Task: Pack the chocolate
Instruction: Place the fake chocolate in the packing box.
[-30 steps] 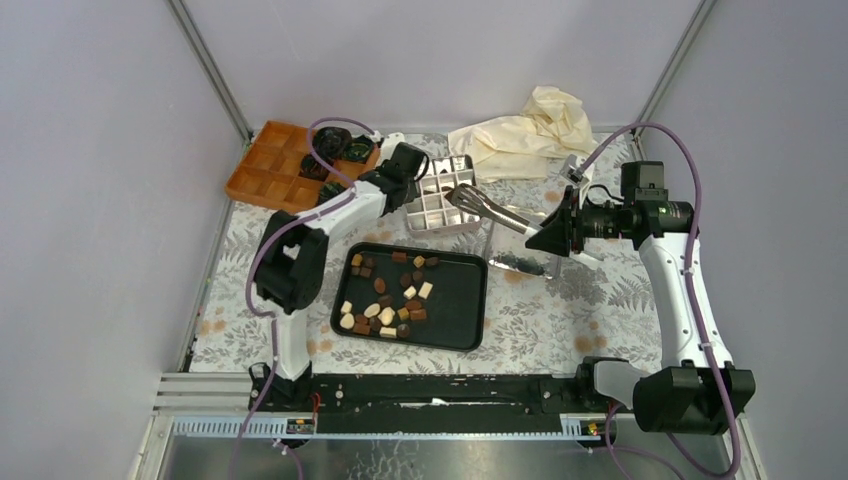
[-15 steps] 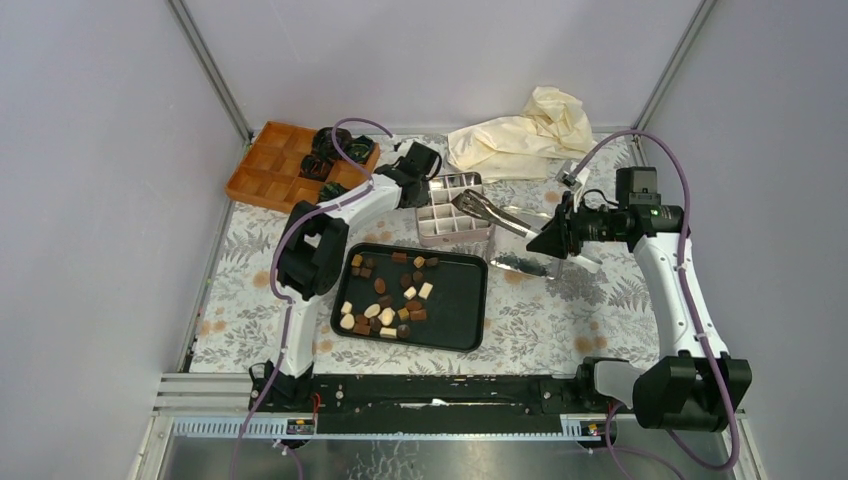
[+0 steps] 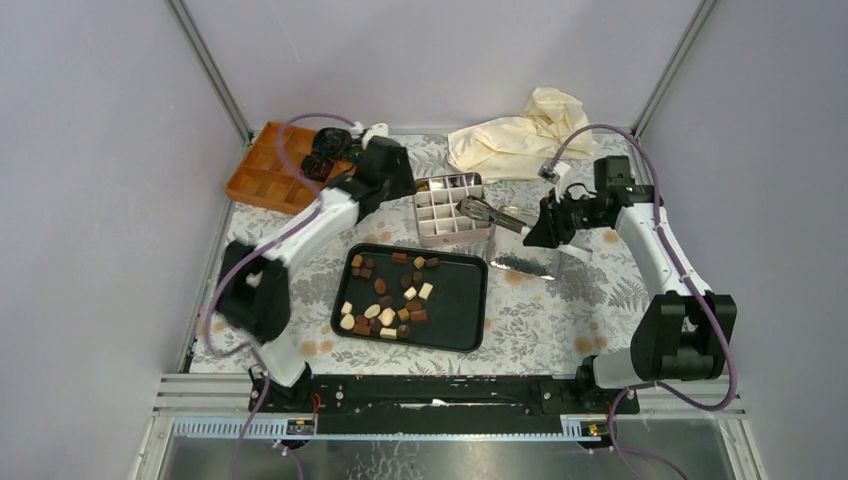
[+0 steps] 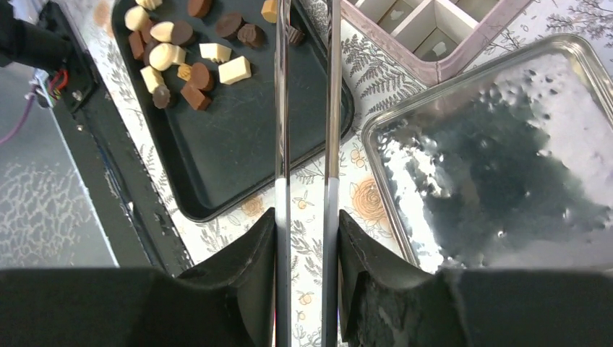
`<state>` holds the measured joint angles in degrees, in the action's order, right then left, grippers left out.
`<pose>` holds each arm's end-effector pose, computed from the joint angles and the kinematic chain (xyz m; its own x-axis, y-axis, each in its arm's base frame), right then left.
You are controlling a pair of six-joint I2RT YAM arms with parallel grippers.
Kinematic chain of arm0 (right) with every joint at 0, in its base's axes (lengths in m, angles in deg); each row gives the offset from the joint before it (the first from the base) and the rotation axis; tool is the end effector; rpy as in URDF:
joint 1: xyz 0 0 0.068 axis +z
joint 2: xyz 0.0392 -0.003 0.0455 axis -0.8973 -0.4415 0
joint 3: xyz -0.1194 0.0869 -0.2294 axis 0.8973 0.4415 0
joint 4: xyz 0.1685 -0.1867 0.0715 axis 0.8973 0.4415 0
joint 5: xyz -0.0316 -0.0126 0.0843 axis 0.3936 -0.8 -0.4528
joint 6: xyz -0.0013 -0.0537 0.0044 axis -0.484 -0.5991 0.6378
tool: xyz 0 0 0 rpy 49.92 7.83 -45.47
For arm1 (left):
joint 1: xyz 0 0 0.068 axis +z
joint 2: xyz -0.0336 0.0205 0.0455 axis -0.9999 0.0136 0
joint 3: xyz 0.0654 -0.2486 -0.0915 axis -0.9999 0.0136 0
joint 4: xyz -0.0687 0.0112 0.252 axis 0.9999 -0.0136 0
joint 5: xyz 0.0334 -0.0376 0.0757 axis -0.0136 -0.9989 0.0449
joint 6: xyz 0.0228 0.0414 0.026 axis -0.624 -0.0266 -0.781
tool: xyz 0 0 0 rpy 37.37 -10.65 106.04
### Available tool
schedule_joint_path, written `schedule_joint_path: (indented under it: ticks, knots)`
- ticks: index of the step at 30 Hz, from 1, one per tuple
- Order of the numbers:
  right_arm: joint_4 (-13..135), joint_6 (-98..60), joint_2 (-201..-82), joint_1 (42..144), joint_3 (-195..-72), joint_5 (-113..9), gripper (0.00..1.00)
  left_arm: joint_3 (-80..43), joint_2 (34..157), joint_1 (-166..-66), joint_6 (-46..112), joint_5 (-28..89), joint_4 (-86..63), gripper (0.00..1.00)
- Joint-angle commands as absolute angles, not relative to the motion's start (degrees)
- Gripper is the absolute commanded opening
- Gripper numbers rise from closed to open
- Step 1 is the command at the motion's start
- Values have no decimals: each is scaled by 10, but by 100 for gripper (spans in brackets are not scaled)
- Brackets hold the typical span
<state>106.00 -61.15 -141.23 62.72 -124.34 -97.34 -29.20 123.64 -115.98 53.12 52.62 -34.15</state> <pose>0.2790 0.0231 0.2899 -0.4795 -0.3390 -0.8094 -0.8181 0.5063 0.2726 0.3729 -0.1783 0.2692 -0.6437 -0.2477 -0.7241 -0.0770 0.9623 -0.2608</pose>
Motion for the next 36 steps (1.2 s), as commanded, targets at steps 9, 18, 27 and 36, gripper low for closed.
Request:
schedule_joint_path:
  ticks: [9,18,27,36]
  knots:
    - [1023,-606,-1523,763,-1357,-836,0,206,721,-1102,581,340,-6,99]
    - [1036,-606,-1586,801,-1426,-790,2,404,518,-1099,749,364,-21,98]
    - [1044,-610,-1628,830,-1470,-753,7,425,533,-1099,790,351,5,97]
    - [1045,-608,-1651,845,-1494,-719,18,402,591,-1098,787,322,14,97]
